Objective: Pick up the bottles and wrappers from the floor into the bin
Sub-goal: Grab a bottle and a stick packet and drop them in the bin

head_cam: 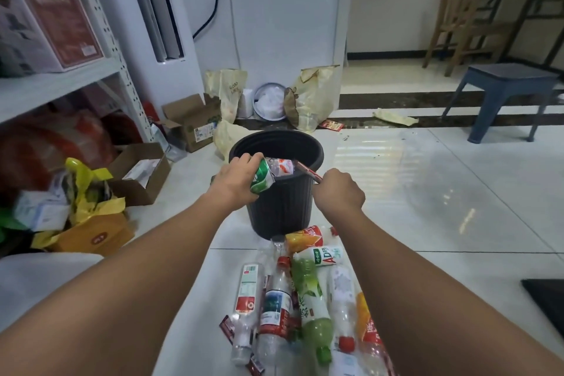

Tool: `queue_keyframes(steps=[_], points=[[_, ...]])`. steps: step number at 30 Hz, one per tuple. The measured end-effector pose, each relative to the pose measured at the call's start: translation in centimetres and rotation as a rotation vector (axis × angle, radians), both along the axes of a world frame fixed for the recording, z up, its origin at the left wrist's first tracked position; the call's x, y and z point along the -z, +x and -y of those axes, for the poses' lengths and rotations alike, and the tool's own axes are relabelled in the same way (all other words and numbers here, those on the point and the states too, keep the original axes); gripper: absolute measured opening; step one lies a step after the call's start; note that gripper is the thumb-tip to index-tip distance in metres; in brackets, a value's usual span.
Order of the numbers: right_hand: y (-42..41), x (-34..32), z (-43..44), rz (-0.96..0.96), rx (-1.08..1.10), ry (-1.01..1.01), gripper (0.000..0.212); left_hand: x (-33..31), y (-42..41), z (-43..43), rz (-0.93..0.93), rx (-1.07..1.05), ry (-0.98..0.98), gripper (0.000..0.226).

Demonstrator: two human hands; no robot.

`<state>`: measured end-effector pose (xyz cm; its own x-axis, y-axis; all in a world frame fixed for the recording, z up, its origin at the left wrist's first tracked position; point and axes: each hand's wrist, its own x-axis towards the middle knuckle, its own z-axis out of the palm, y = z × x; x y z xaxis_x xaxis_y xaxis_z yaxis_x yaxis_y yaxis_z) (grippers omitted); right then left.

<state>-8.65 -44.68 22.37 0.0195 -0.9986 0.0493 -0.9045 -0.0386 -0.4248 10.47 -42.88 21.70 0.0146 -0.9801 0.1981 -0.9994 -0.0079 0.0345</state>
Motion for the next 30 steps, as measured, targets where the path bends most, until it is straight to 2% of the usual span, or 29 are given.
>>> queue_keyframes(steps=[6,15,23,30], points=[[3.3,-0.4,3.4,0.018,0.002,-0.020,0.019,0.0,2.0,4.8,0.055,0.034,-0.004,0.088],[4.0,-1.2,7.2,0.050,0.075,-0.004,0.027,1.4,1.8,11.4,0.071,0.091,0.032,0.095],[4.6,0.2,8.1,0.001,0.108,-0.004,0.022,2.4,1.6,13.9,0.197,0.127,0.079,0.085],[5.8,0.8,8.9,-0.027,0.102,-0.043,0.019,3.5,1.6,14.6,0.219,0.114,0.158,0.094]])
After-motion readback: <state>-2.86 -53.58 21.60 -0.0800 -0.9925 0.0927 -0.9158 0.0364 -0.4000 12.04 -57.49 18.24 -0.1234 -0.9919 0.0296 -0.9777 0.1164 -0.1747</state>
